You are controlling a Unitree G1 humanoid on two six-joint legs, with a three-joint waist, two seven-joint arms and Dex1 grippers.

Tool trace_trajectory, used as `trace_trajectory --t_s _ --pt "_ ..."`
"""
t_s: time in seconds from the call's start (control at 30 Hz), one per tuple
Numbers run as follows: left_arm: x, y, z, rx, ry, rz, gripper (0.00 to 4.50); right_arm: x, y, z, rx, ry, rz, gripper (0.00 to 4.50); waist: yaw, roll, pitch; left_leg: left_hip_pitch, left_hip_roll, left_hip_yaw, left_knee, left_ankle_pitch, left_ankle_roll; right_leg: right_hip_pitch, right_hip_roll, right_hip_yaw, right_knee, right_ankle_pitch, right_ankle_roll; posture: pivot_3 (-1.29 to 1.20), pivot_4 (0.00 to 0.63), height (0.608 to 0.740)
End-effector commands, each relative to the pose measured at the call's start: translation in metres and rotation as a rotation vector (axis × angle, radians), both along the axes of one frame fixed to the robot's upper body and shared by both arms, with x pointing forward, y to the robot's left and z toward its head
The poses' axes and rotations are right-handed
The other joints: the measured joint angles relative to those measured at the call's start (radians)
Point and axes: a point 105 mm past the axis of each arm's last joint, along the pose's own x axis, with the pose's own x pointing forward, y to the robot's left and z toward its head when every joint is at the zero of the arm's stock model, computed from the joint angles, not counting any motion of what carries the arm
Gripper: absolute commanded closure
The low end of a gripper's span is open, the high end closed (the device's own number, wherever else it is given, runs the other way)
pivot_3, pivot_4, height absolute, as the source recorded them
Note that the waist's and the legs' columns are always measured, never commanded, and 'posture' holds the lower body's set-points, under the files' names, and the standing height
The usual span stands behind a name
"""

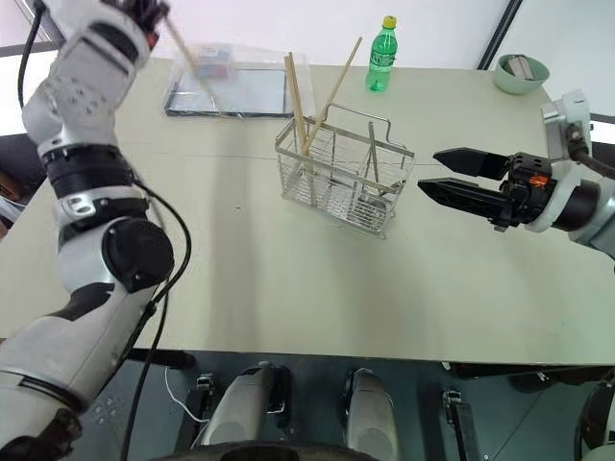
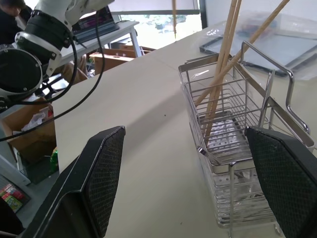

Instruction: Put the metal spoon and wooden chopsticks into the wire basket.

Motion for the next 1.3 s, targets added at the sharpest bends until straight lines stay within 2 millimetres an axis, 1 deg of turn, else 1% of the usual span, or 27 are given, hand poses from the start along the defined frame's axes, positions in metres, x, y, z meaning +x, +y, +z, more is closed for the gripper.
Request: trace_trajectory --t_s 0.03,0.07,0.1,0.2,0.27,0.33,0.43,0.57,0.67,0.73,0.77,0.97,1.0,1.07,1.17,1.23,1.3 --pt "-0.011 -0.032 0.028 0.020 -0.148 -0.141 4.45 -0.003 -0.002 0.015 -0.018 -0.061 -0.009 0.53 -0.001 0.000 0.000 0.000 0.000 0.000 0.000 0.000 0.000 0.000 0.000 0.000 0.000 0.000 0.000 0.00 0.150 0.707" --pt "-0.011 -0.050 0.027 0.050 -0.163 -0.187 4.45 -0.003 -0.002 0.015 -0.019 -0.063 -0.010 0.53 0.000 0.000 0.000 0.001 0.000 0.000 0.000 -0.001 0.001 0.000 0.001 0.000 0.001 0.000 0.000 0.00 0.150 0.707" --pt "-0.011 -0.060 0.025 0.072 -0.172 -0.216 4.45 -0.004 -0.001 0.016 -0.019 -0.064 -0.011 0.53 0.001 0.000 0.000 0.001 0.001 0.000 0.000 -0.001 0.002 0.000 0.001 0.000 0.001 0.000 0.000 0.00 0.150 0.707" --pt "-0.010 -0.082 0.015 0.120 -0.171 -0.273 4.45 -0.005 0.000 0.016 -0.015 -0.065 -0.014 0.53 0.001 0.000 0.000 -0.001 0.001 -0.001 0.002 -0.002 0.004 0.000 0.001 0.000 0.002 0.000 0.000 0.00 0.150 0.707" --pt "-0.007 -0.102 -0.003 0.211 -0.147 -0.289 4.45 -0.006 -0.002 0.015 -0.013 -0.063 -0.030 0.53 0.001 0.000 0.000 -0.002 0.001 -0.001 0.003 -0.002 0.004 -0.001 0.001 0.000 0.001 0.000 0.000 0.00 0.150 0.707" --pt "-0.006 -0.115 -0.016 0.293 -0.153 -0.293 4.45 -0.009 -0.003 0.014 -0.008 -0.061 -0.042 0.53 0.001 0.000 0.000 -0.003 0.001 0.000 0.004 -0.002 0.004 -0.001 0.001 0.000 0.001 0.000 0.000 0.00 0.150 0.707" --pt "-0.005 -0.127 -0.033 0.375 -0.158 -0.306 4.45 -0.011 -0.005 0.013 -0.004 -0.059 -0.054 0.53 0.000 0.000 0.000 -0.003 0.001 -0.001 0.004 -0.002 0.004 -0.002 0.001 0.000 0.002 0.000 0.000 0.00 0.150 0.707" --pt "-0.002 -0.132 -0.050 0.420 -0.133 -0.312 4.45 -0.011 -0.006 0.013 -0.002 -0.059 -0.063 0.53 0.000 0.000 0.000 -0.003 0.001 -0.001 0.004 -0.004 0.007 -0.002 0.002 0.000 0.002 0.000 0.000 0.00 0.150 0.707" --pt "-0.005 -0.138 -0.063 0.439 -0.126 -0.338 4.45 -0.009 -0.006 0.014 0.006 -0.062 -0.072 0.53 0.000 0.000 0.000 -0.004 0.001 -0.001 0.004 -0.004 0.008 -0.002 0.001 0.000 0.002 0.000 0.000 0.00 0.150 0.707" --pt "-0.007 -0.138 -0.065 0.432 -0.127 -0.344 3.70 -0.006 -0.007 0.014 0.011 -0.062 -0.078 0.53 0.001 0.000 0.000 -0.004 0.001 -0.001 0.005 -0.004 0.008 -0.002 0.001 0.000 0.002 0.000 0.000 0.00 0.150 0.707" --pt "-0.008 -0.137 -0.064 0.428 -0.130 -0.344 3.44 -0.005 -0.007 0.014 0.012 -0.062 -0.080 0.53 0.001 0.000 0.000 -0.004 0.001 -0.001 0.005 -0.004 0.008 -0.003 0.001 0.000 0.002 0.000 0.000 0.00 0.150 0.707" --pt "-0.017 -0.125 -0.049 0.447 -0.167 -0.327 0.33 0.000 -0.006 0.014 0.020 -0.062 -0.078 0.53 0.000 0.000 0.000 -0.007 0.001 -0.002 0.006 -0.004 0.008 -0.004 0.001 0.000 0.002 0.000 0.001 0.00 0.150 0.707" --pt "-0.018 -0.124 -0.048 0.448 -0.168 -0.328 0.05 0.001 -0.006 0.014 0.020 -0.062 -0.078 0.53 0.000 0.000 0.000 -0.007 0.001 -0.002 0.006 -0.004 0.008 -0.004 0.002 0.000 0.002 0.000 0.001 0.00 0.150 0.707" --pt "-0.026 -0.117 -0.041 0.482 -0.179 -0.340 0.05 0.002 -0.006 0.013 0.020 -0.062 -0.076 0.53 0.000 0.000 0.000 -0.007 0.001 -0.002 0.006 -0.004 0.008 -0.004 0.002 0.000 0.002 0.000 0.001 0.00 0.150 0.707" --pt "-0.044 -0.093 -0.030 0.647 -0.205 -0.372 0.05 0.003 -0.006 0.011 0.002 -0.061 -0.069 0.53 -0.004 0.001 0.000 -0.007 0.002 -0.002 0.006 -0.004 0.008 -0.005 0.002 0.000 0.003 0.000 0.001 0.00 0.150 0.707" --pt "-0.058 -0.075 -0.027 0.745 -0.192 -0.423 0.05 0.004 -0.008 0.010 -0.013 -0.059 -0.068 0.53 -0.009 0.002 0.000 -0.007 0.002 -0.002 0.006 -0.004 0.007 -0.005 0.003 0.000 0.003 0.000 0.000 0.00 0.150 0.707" --pt "-0.072 -0.051 -0.026 0.882 -0.198 -0.448 0.05 0.005 -0.013 0.010 -0.034 -0.059 -0.072 0.53 -0.011 0.002 0.000 -0.007 0.003 -0.002 0.006 -0.002 0.005 -0.005 0.004 0.000 0.003 0.000 0.000 0.00 0.150 0.707"
